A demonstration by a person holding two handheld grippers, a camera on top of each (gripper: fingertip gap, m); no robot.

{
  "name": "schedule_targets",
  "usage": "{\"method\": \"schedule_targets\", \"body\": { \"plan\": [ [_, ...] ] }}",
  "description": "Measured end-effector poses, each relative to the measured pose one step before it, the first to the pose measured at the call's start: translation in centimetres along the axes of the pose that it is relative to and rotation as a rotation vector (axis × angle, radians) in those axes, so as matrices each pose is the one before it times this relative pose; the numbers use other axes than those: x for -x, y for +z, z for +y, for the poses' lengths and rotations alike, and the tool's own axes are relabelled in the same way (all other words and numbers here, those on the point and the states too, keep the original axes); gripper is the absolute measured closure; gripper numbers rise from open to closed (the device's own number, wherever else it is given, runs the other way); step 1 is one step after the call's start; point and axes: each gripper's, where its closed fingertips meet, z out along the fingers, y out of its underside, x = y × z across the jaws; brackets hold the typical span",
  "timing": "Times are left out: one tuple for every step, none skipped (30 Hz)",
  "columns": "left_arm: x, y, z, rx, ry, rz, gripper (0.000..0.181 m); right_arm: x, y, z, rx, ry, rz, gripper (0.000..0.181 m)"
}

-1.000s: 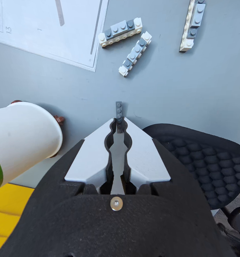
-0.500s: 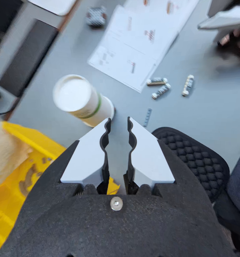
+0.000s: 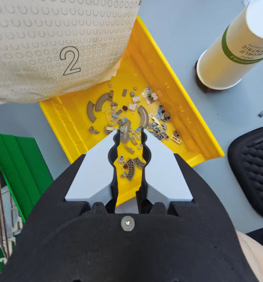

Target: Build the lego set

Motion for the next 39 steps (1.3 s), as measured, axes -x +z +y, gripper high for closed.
{"method": "schedule_targets", "body": {
  "plan": [
    [0.377, 1.129, -0.342, 0.0117, 0.0520, -0.0004, 0.156, -0.014, -0.020, -0.044, -0.0016, -0.0032, 0.0012, 0.126],
    [0.459, 1.186, -0.598, -0.0118, 0.0498, -0.0057, 0.159, -0.018, -0.001, 0.020, 0.0007, -0.0008, 0.0016, 0.126],
    [0.081, 1.317, -0.720, -0.0273, 0.0475, 0.0187, 0.158, -0.002, -0.024, 0.012, 0.0002, -0.0004, -0.0001, 0.126],
    [-0.369, 1.427, -0.569, -0.0286, 0.0421, 0.0478, 0.155, -0.013, -0.007, -0.005, -0.0003, -0.0008, 0.0008, 0.126],
    [-0.508, 1.439, -0.198, -0.0163, 0.0359, 0.0546, 0.154, -0.004, 0.011, 0.042, 0.0029, 0.0007, 0.0004, 0.126],
    [-0.288, 1.357, 0.195, -0.0015, 0.0214, 0.0406, 0.153, -0.007, 0.012, 0.040, 0.0028, -0.0001, 0.0002, 0.126],
    [-0.054, 1.182, 0.647, 0.0250, -0.0009, 0.0271, 0.150, -0.019, -0.004, 0.026, 0.0012, -0.0012, 0.0014, 0.126],
    [0.167, 0.929, 0.858, 0.0448, -0.0124, 0.0125, 0.147, 0.011, -0.010, -0.001, 0.0001, -0.0016, 0.0003, 0.126],
    [0.238, 0.692, 0.657, 0.0317, -0.0060, 0.0025, 0.145, -0.012, -0.004, 0.007, 0.0005, -0.0007, 0.0005, 0.126],
    [0.219, 0.523, 0.385, 0.0082, 0.0043, -0.0012, 0.145, -0.019, -0.001, 0.031, 0.0022, 0.0009, 0.0005, 0.126],
    [0.125, 0.448, 0.146, -0.0079, 0.0061, 0.0046, 0.144, -0.014, -0.017, 0.008, -0.0002, 0.0002, 0.0001, 0.126],
    [-0.097, 0.405, -0.071, -0.0207, 0.0025, 0.0198, 0.142, -0.026, -0.008, -0.008, -0.0007, 0.0008, 0.0003, 0.126],
    [-0.187, 0.359, -0.266, -0.0297, -0.0001, 0.0251, 0.142, 0.006, -0.002, 0.034, 0.0016, 0.0020, -0.0013, 0.126],
    [-0.159, 0.343, -0.239, -0.0260, -0.0008, 0.0214, 0.143, -0.002, -0.010, 0.004, 0.0002, 0.0004, -0.0010, 0.126],
    [-0.088, 0.298, -0.056, -0.0137, 0.0002, 0.0153, 0.143, -0.021, -0.016, -0.001, -0.0009, 0.0001, 0.0000, 0.126],
    [0.049, 0.242, 0.167, 0.0001, -0.0002, 0.0055, 0.144, -0.003, -0.019, 0.004, -0.0004, 0.0014, -0.0007, 0.126],
    [0.079, 0.186, 0.362, 0.0121, -0.0025, 0.0015, 0.144, -0.017, -0.039, -0.029, -0.0020, 0.0004, 0.0000, 0.126],
    [0.143, 0.101, 0.282, 0.0092, -0.0026, -0.0032, 0.146, -0.009, -0.026, -0.021, -0.0014, -0.0001, 0.0003, 0.126],
    [0.162, 0.053, 0.033, -0.0065, -0.0017, -0.0053, 0.149, -0.008, -0.011, 0.016, 0.0004, 0.0007, -0.0003, 0.126],
    [-0.014, 0.049, -0.140, -0.0153, -0.0016, 0.0055, 0.151, -0.005, -0.009, 0.001, 0.0001, 0.0004, -0.0007, 0.126],
    [-0.137, 0.063, -0.140, -0.0127, -0.0014, 0.0120, 0.152, -0.006, -0.007, 0.005, 0.0003, 0.0002, -0.0001, 0.126],
    [-0.112, 0.074, 0.004, -0.0032, 0.0004, 0.0095, 0.156, -0.019, -0.004, 0.020, 0.0006, 0.0004, 0.0000, 0.126],
    [-0.008, 0.104, 0.237, 0.0098, 0.0016, 0.0015, 0.159, 0.002, -0.007, 0.006, 0.0004, 0.0006, -0.0005, 0.126],
    [0.129, 0.040, 0.226, 0.0097, -0.0030, -0.0059, 0.161, -0.007, -0.012, 0.000, -0.0001, 0.0007, -0.0011, 0.126],
    [0.151, -0.062, 0.196, 0.0082, -0.0082, -0.0057, 0.161, -0.013, -0.008, 0.009, -0.0001, 0.0007, 0.0000, 0.126],
    [0.174, -0.071, 0.305, 0.0159, -0.0077, -0.0073, 0.162, -0.009, -0.001, 0.011, 0.0008, 0.0006, 0.0000, 0.126],
    [0.156, -0.026, 0.327, 0.0150, -0.0034, -0.0076, 0.163, -0.003, 0.004, 0.021, 0.0014, 0.0006, -0.0007, 0.126],
    [0.045, 0.011, 0.232, 0.0074, -0.0004, -0.0015, 0.167, -0.011, -0.001, 0.013, 0.0009, -0.0001, -0.0002, 0.126],
    [-0.072, -0.011, 0.101, 0.0015, -0.0011, 0.0063, 0.169, 0.001, -0.002, 0.004, 0.0003, -0.0002, -0.0002, 0.126],
    [-0.190, -0.104, -0.109, -0.0042, -0.0007, 0.0110, 0.169, 0.003, -0.020, 0.005, -0.0003, -0.0003, -0.0004, 0.126],
    [-0.114, -0.315, -0.410, -0.0162, 0.0035, -0.0002, 0.169, 0.001, -0.011, -0.014, -0.0010, -0.0005, 0.0003, 0.126],
    [-0.043, -0.504, -0.664, -0.0289, 0.0106, -0.0122, 0.169, -0.008, -0.002, -0.005, -0.0004, 0.0001, 0.0000, 0.126],
    [-0.180, -0.618, -0.768, -0.0339, 0.0167, -0.0077, 0.169, -0.007, -0.016, -0.004, -0.0003, 0.0001, -0.0004, 0.126],
    [-0.243, -0.598, -0.707, -0.0320, 0.0167, -0.0032, 0.171, -0.003, -0.002, -0.004, -0.0003, 0.0002, -0.0003, 0.126],
    [-0.003, -0.421, -0.408, -0.0197, 0.0102, -0.0131, 0.172, -0.005, 0.002, 0.007, 0.0004, 0.0009, -0.0001, 0.126],
    [0.352, -0.189, -0.023, -0.0014, 0.0032, -0.0278, 0.173, -0.006, -0.007, 0.006, -0.0003, 0.0010, -0.0003, 0.126],
    [0.366, 0.017, 0.116, 0.0037, -0.0008, -0.0217, 0.175, -0.009, -0.017, -0.019, -0.0013, 0.0003, 0.0001, 0.126],
    [-0.131, 0.093, -0.050, -0.0111, -0.0035, 0.0133, 0.176, -0.004, -0.010, -0.007, -0.0005, 0.0001, 0.0000, 0.126],
    [-0.485, 0.071, -0.187, -0.0203, -0.0073, 0.0365, 0.177, 0.002, 0.009, 0.001, 0.0000, 0.0002, -0.0003, 0.126]
  ]
}}
